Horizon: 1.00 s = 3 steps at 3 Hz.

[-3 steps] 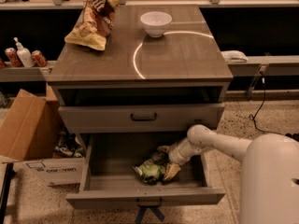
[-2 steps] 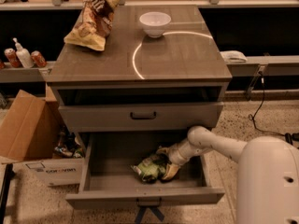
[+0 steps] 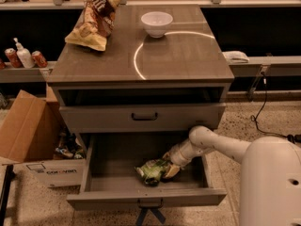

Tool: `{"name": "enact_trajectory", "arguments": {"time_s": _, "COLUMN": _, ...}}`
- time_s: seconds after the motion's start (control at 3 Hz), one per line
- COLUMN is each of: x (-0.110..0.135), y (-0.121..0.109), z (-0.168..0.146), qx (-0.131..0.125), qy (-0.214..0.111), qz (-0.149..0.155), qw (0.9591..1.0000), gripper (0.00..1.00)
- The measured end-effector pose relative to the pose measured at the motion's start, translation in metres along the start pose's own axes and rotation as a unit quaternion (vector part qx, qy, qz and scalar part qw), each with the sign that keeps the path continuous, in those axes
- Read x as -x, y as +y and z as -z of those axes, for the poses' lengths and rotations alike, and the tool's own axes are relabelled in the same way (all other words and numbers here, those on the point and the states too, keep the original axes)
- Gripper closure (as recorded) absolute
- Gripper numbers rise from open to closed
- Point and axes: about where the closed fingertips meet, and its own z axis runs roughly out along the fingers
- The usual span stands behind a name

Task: Pick green jalapeno chip bag from middle drawer and place on counter

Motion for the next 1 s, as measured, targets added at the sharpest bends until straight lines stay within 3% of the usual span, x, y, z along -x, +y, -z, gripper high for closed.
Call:
{"name": "enact_trajectory", "arguments": {"time_s": 0.33, "x": 0.0004, "y": 0.0, "z": 0.0005, "qx": 0.0, "qy": 0.0, "qz": 0.0, "qw": 1.0, "gripper": 1.0}}
{"name": "enact_trajectory", "arguments": {"time_s": 1.0, "x": 0.0016, "y": -0.0001, "z": 0.002, "qx": 0.0, "qy": 0.0, "qz": 0.0, "qw": 1.0, "gripper": 1.0}}
